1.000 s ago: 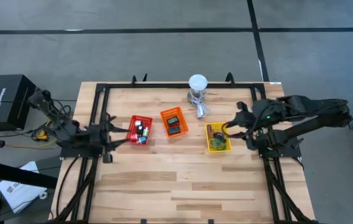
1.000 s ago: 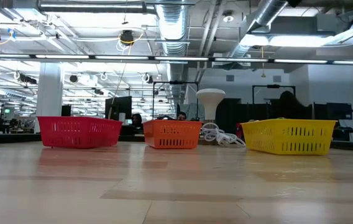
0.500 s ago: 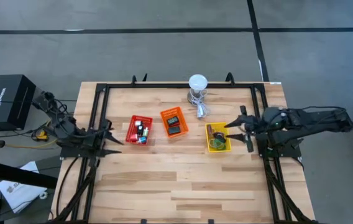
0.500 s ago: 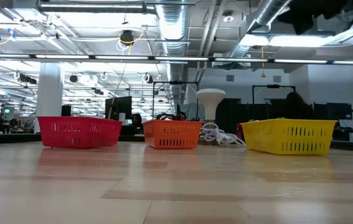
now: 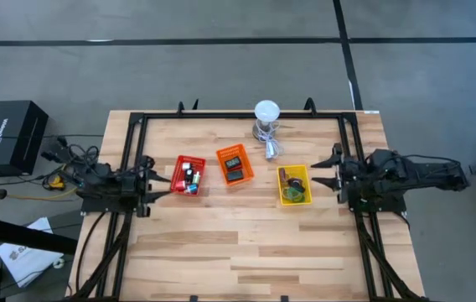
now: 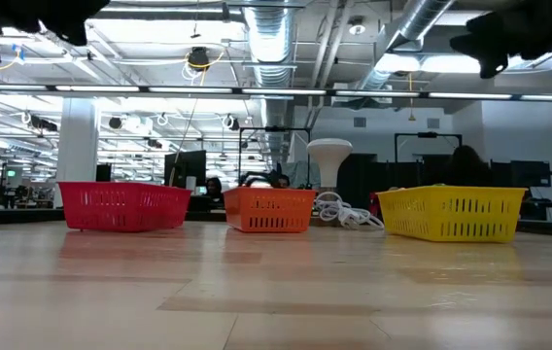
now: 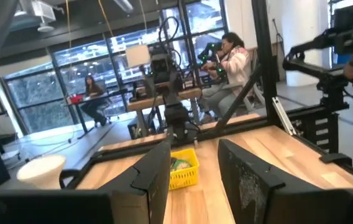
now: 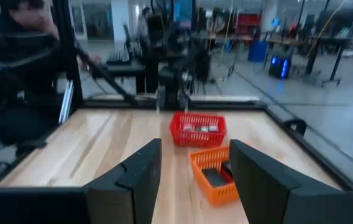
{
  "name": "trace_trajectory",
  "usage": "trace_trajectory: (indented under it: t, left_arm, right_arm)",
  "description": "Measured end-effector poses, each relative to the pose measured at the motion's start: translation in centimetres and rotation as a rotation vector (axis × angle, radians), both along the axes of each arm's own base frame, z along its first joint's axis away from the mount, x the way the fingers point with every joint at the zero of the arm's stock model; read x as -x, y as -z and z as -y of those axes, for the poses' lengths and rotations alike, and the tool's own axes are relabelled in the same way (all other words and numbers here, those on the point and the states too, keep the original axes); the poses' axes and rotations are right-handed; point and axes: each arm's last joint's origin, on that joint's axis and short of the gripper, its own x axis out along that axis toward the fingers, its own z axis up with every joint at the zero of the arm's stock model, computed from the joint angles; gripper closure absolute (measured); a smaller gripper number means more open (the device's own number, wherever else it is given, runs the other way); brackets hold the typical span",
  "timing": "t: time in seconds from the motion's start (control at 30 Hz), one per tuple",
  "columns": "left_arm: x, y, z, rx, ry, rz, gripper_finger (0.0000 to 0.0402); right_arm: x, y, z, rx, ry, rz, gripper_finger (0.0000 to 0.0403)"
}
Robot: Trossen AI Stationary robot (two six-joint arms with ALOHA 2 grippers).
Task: Pick & Place Office items
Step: Return to Home Position
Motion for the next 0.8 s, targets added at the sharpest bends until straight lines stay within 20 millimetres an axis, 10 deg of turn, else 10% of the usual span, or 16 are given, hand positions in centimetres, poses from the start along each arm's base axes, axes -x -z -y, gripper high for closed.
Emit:
trace_trajectory:
  t: [0.8]
  left_arm:
    - [-1.1,4.5,-2.6,-0.017,-0.091,0.049,0.0273]
  right_arm:
    - [0.0,5.0,0.1,0.160,-0.053,0.106,0.0223]
